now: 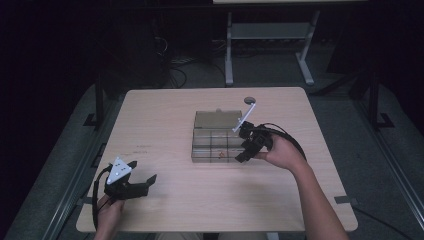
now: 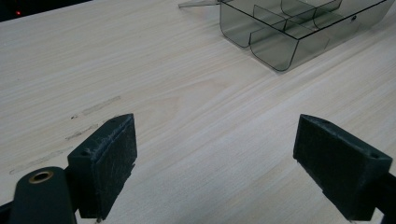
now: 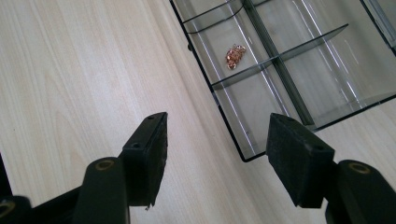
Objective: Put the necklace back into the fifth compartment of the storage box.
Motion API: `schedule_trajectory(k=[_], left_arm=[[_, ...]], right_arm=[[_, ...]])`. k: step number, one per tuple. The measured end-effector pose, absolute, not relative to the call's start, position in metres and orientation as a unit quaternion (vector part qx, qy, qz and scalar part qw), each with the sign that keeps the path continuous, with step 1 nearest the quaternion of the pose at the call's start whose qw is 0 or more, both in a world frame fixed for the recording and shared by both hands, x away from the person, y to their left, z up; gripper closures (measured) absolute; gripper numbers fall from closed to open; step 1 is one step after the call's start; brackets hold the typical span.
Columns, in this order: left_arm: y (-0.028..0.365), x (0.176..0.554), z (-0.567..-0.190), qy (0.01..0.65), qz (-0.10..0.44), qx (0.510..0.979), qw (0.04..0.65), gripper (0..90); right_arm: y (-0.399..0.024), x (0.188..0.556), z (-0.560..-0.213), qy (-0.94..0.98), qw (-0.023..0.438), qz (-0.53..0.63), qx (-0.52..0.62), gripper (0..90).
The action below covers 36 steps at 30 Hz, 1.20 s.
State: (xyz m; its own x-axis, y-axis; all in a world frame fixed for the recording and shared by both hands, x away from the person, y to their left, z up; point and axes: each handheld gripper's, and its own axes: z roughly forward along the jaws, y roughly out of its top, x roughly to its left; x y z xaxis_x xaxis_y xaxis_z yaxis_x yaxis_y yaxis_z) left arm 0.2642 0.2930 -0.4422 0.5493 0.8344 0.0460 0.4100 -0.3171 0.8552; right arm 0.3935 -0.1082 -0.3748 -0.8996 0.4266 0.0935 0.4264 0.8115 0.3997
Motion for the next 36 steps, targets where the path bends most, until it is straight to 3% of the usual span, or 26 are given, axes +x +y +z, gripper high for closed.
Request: schedule_trajectory(k=[36], left_arm=[[0.291, 0.263, -0.443, 0.402, 0.251, 0.772, 0.423, 13.0]], right_arm=[[-0.133, 0.358, -0.396, 0.949, 0.002, 0.216, 0.228, 32.9]])
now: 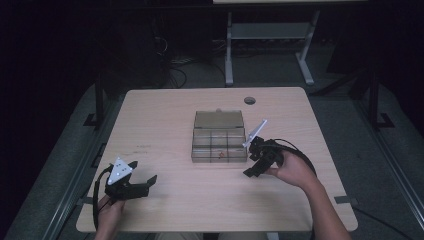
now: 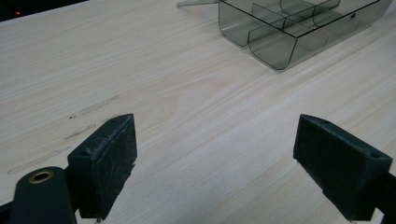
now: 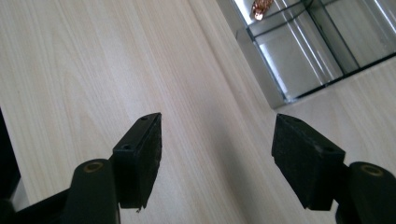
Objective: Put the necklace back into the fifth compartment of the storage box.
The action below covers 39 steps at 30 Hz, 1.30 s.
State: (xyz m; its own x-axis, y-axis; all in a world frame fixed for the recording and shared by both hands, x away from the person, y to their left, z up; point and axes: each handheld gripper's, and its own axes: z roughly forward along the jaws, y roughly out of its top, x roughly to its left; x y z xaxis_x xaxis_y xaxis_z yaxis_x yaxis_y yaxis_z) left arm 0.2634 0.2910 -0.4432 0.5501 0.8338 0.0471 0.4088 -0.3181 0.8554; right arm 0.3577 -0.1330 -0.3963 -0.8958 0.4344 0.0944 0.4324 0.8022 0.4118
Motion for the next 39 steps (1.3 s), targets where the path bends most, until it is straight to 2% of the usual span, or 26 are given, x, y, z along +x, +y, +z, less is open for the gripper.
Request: schedule_trajectory(k=[39], left_arm=[[0.288, 0.262, -0.444, 0.398, 0.254, 0.775, 0.421, 13.0]], right_arm=[[-0.183, 0.313, -0.432, 0.933, 0.003, 0.233, 0.274, 31.8]])
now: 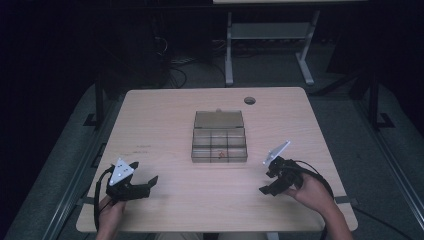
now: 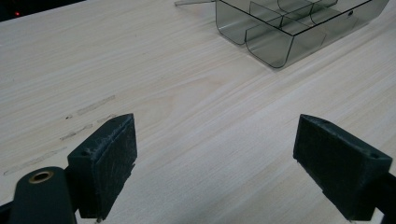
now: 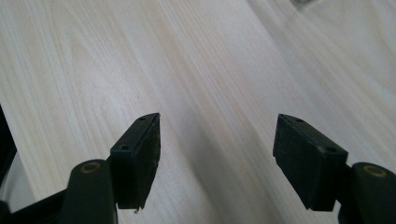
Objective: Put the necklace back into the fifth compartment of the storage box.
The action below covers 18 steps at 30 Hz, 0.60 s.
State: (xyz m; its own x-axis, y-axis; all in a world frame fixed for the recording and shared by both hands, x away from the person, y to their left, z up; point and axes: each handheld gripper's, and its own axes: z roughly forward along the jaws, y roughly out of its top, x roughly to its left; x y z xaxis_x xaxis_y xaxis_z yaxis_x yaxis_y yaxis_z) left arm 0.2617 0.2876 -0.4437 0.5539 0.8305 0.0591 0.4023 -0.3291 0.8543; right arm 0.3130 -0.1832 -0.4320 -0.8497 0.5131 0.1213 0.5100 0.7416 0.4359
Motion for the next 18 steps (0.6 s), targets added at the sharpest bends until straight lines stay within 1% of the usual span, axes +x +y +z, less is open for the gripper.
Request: schedule_trajectory(k=[10, 18], left_arm=[[0.284, 0.26, -0.443, 0.394, 0.254, 0.775, 0.423, 13.0], [0.283, 0.259, -0.443, 0.393, 0.255, 0.776, 0.421, 13.0]], right_arm=[[-0.197, 0.295, -0.443, 0.924, 0.003, 0.247, 0.291, 31.9], [-0.199, 0.276, -0.448, 0.919, 0.017, 0.264, 0.293, 31.5]])
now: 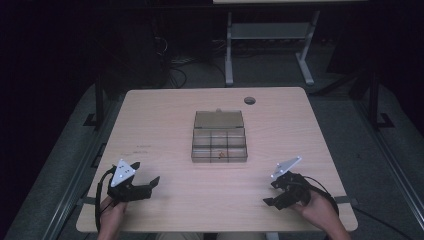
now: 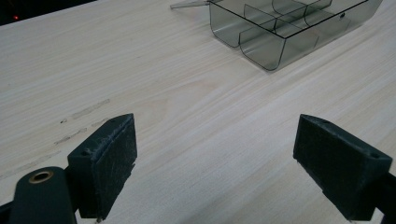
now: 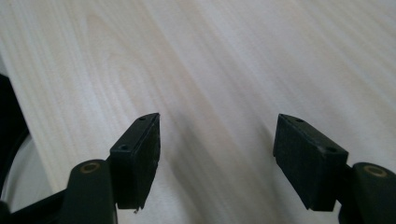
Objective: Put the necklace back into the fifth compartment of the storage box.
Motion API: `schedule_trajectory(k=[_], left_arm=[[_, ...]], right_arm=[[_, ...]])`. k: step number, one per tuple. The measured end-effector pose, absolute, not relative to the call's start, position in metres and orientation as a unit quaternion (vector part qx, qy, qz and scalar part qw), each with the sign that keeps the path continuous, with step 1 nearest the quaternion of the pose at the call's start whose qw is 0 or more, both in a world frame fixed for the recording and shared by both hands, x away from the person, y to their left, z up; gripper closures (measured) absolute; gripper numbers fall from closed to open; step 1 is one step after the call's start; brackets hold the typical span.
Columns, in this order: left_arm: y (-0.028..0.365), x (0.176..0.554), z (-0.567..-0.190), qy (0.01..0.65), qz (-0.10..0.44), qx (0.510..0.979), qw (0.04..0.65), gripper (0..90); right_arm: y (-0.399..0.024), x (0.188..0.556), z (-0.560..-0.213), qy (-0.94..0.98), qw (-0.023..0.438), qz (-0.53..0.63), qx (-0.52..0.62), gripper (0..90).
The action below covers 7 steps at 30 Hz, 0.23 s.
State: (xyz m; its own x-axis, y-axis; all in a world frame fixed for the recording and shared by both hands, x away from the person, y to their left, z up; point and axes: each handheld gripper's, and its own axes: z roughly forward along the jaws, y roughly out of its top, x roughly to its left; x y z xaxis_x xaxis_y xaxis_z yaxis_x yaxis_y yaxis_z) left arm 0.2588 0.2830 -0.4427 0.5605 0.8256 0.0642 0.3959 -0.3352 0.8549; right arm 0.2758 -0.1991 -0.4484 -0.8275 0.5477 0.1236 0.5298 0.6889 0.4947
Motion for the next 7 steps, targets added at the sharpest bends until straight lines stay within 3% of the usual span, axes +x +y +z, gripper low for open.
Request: schedule_trajectory(k=[7], left_arm=[[0.281, 0.258, -0.442, 0.389, 0.257, 0.777, 0.424, 13.0]], right_arm=[[-0.196, 0.255, -0.45, 0.91, 0.033, 0.29, 0.295, 29.4]])
